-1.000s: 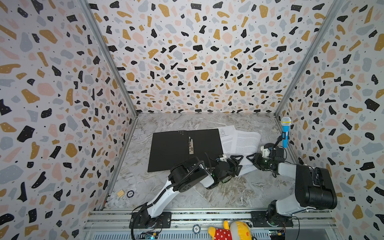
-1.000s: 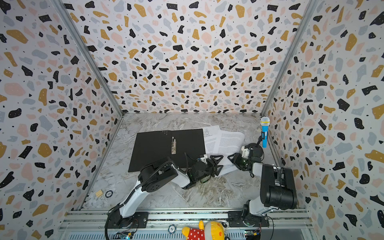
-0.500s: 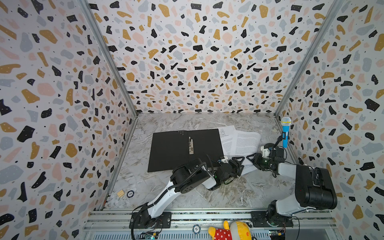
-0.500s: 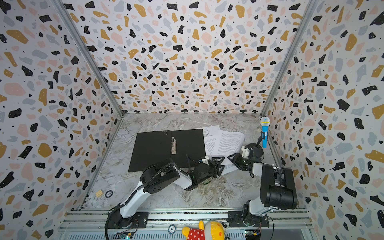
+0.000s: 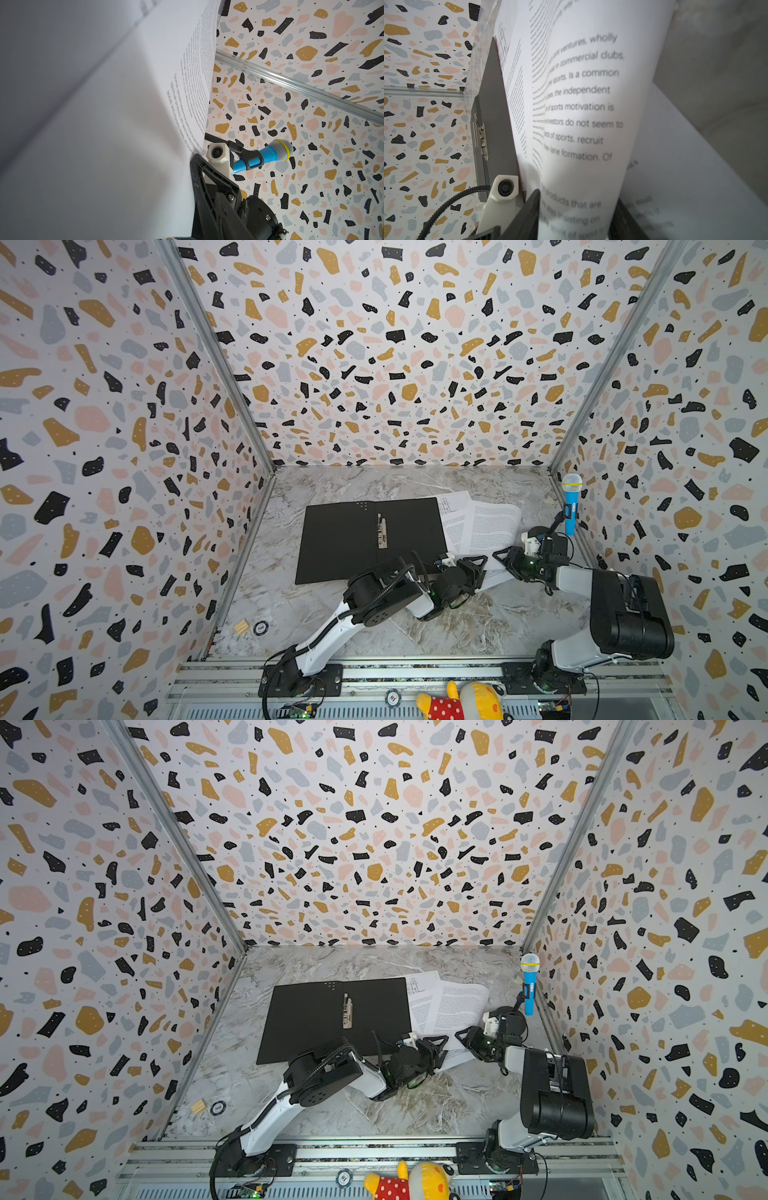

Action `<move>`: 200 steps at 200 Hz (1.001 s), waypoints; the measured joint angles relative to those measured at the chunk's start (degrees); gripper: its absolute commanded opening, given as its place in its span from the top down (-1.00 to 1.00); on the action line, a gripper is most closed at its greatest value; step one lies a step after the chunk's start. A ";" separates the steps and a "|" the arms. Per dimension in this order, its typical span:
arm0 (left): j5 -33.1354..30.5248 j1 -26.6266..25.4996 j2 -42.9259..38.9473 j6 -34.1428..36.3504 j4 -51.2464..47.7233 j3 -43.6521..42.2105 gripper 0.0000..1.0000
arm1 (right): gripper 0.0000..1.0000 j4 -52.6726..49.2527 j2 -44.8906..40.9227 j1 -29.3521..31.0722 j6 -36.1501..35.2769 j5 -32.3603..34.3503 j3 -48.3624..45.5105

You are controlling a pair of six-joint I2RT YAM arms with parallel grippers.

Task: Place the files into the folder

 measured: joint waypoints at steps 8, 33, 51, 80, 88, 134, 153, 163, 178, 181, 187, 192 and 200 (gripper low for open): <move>-0.13 0.00 0.00 0.04 0.00 0.00 0.27 | -0.01 0.00 0.00 0.00 -0.07 0.00 -0.04; -0.28 0.00 0.02 0.04 -0.07 0.04 0.33 | -0.01 0.00 0.00 0.00 -0.09 0.00 -0.07; -0.31 0.00 0.04 0.07 -0.13 0.24 0.39 | -0.01 -0.02 0.00 0.00 -0.09 0.00 -0.09; -0.33 0.00 0.04 0.07 -0.02 0.70 0.49 | -0.01 -0.02 0.00 0.00 -0.09 0.00 -0.09; -0.33 0.00 0.04 0.09 -0.09 0.70 0.52 | -0.01 -0.02 0.00 0.00 -0.09 0.00 -0.09; -0.33 -0.02 0.04 0.02 -0.07 0.70 0.66 | -0.01 -0.04 -0.07 -0.11 -0.09 0.00 -0.09; -0.33 -0.02 0.04 -0.07 -0.02 0.70 0.76 | -0.01 -0.04 -0.07 -0.20 -0.09 0.00 -0.09; -0.31 -0.02 0.04 -0.02 -0.02 0.70 0.79 | -0.01 -0.04 -0.07 -0.24 -0.09 0.00 -0.09; -0.31 -0.02 0.04 -0.07 -0.02 0.70 0.88 | -0.01 -0.07 -0.20 -0.31 -0.09 0.00 -0.09; -0.33 -0.02 0.04 -0.07 0.00 0.70 0.89 | -0.01 -0.07 -0.31 -0.31 -0.09 0.00 -0.09; -0.33 -0.02 0.04 -0.11 0.00 0.70 0.91 | -0.01 -0.09 -0.44 -0.33 -0.09 0.00 -0.09; -0.31 -0.02 0.04 -0.20 0.00 0.70 0.98 | -0.02 -0.11 -0.59 -0.35 -0.09 0.00 -0.09; -0.37 -0.02 0.07 -0.02 0.04 0.70 1.00 | -0.02 -0.09 -0.83 -0.42 -0.09 0.00 -0.09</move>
